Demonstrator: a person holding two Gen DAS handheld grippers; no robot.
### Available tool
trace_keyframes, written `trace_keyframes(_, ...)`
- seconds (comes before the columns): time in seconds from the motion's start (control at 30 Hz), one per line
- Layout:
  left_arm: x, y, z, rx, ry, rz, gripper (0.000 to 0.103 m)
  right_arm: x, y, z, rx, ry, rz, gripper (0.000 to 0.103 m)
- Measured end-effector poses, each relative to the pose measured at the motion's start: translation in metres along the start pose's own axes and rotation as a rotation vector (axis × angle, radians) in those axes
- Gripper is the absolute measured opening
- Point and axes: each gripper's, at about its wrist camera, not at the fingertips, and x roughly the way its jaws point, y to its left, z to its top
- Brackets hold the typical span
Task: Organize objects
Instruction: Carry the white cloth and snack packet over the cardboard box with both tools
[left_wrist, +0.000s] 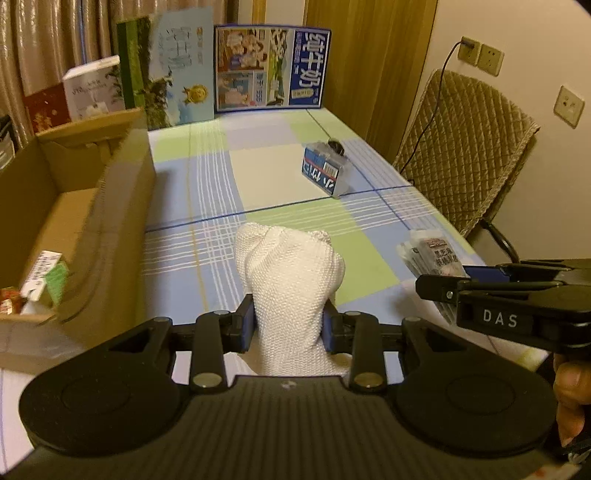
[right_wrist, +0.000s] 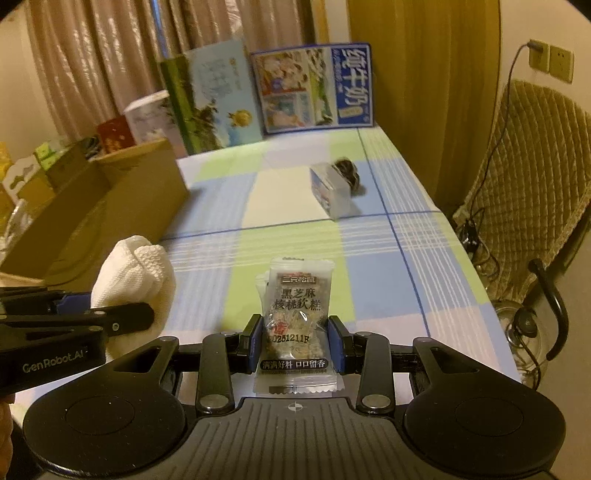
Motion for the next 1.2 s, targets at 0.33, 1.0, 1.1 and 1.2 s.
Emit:
trace_keyframes(0.33,-0.063,0.0,-0.011,0.005,-0.045,0.021,0.03,-0.043,0.033,-0.011,-0.042,-0.022,0.038,0.034)
trace_keyframes(1.0,-0.106,0.022,-0.03,-0.023,-0.075,0.057,0.03,-0.058,0.064,-0.011,-0.097,-0.031,0.09,0.034)
trace_keyframes(1.1,-0.107,0.023,-0.03,-0.026,-0.077,0.055,0.03,-0.059,0.063,-0.01,-0.098,-0.033,0.089,0.034)
trace_keyframes(1.2,-0.107,0.022,-0.03,-0.028,-0.079,0.053,0.03,-0.061,0.063,-0.01,-0.097,-0.034,0.089,0.034)
